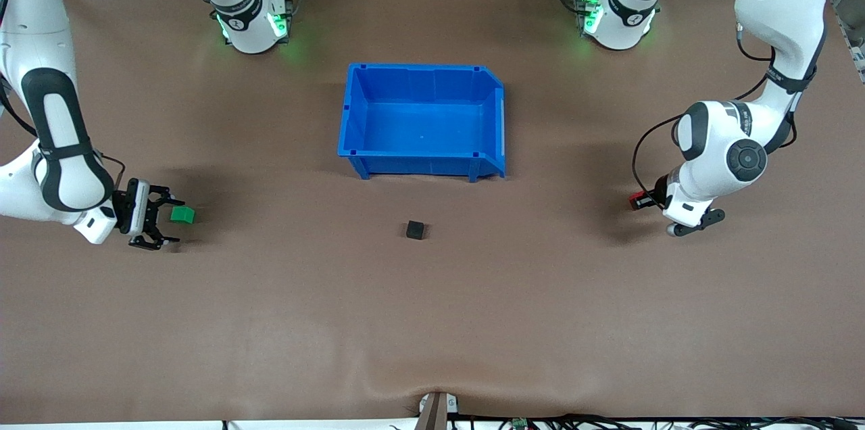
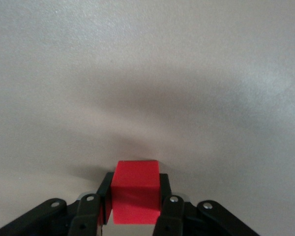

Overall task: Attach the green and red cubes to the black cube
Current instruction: 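Carry the green cube and red cube toward the black cube with both grippers, then place the green cube against the black cube with the right gripper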

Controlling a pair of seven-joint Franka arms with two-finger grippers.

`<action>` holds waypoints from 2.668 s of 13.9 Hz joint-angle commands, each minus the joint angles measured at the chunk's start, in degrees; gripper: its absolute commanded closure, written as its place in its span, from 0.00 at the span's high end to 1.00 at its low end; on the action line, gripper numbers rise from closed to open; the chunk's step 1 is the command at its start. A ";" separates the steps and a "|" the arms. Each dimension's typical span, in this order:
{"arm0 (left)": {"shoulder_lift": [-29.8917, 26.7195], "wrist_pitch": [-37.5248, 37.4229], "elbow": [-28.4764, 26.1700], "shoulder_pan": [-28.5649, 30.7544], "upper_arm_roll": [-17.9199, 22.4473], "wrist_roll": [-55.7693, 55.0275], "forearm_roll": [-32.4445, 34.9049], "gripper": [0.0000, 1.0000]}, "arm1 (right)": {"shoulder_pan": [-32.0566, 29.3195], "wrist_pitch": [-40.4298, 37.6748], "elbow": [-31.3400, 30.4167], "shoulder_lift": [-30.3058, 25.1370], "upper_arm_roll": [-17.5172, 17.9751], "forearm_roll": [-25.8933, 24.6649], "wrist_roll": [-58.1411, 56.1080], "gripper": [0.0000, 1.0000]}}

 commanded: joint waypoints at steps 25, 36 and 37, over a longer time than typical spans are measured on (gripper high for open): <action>16.18 -14.63 37.21 -24.30 -1.02 -62.37 -3.62 0.00 | 35.83 4.00 3.57 -2.33 -1.58 2.65 41.83 0.00; 26.55 -6.12 47.06 -36.00 -0.23 -90.34 -5.13 0.00 | 52.46 22.73 1.00 1.27 -1.58 23.48 43.60 0.00; 26.99 -4.63 47.06 -36.09 -0.32 -90.61 -5.21 0.00 | 52.47 22.73 1.88 1.80 -1.58 23.75 43.69 0.00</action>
